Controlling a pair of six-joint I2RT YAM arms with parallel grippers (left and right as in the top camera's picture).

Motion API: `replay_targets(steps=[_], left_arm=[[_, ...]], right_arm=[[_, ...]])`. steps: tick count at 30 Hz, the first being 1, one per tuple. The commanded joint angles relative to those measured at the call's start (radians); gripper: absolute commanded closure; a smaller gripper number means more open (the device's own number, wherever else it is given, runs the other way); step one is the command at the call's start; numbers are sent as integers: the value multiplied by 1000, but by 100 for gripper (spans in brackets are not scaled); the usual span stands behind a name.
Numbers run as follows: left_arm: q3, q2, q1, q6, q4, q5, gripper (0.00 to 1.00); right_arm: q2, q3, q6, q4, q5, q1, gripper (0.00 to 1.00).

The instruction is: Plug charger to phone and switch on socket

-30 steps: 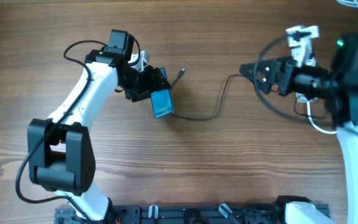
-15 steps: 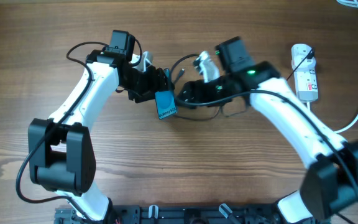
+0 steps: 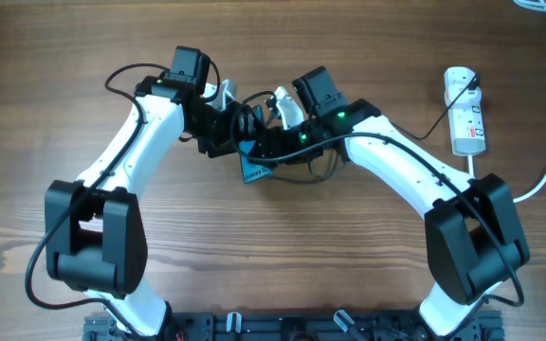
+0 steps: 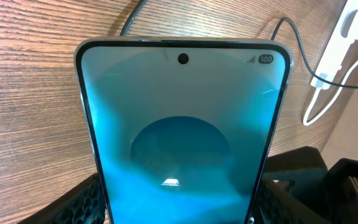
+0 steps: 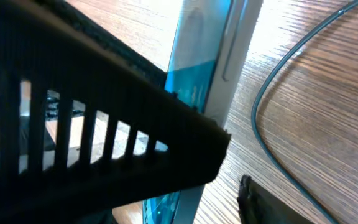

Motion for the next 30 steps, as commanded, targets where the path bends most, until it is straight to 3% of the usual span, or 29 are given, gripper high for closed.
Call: replay_targets(steps=[1,10,17,20,22,23,27,30], left_arm=[[14,-26,-5,13,-1,39,35],[14,-26,-5,13,0,49,33],[14,-26,-5,13,0,49,33],[14,-26,-5,13,0,49,32],[14,-26,-5,13,-1,49,27],[14,-26,-5,13,0,49,0],[14,-27,6,14,-1,53,0],[15,-52,63,39,8,196,2]], right_arm=[[14,12,54,5,-3,5,44],[14,12,164,21,-4,22,67],[14,12,167,15,-16,24,78],[14,12,167,9,-16,24,91],[14,12,167,9,-16,24,96],[14,12,163,9,-16,24,96],[14,12,130,29,-125,5,96],[14,12,129,52,-228,-42,96]])
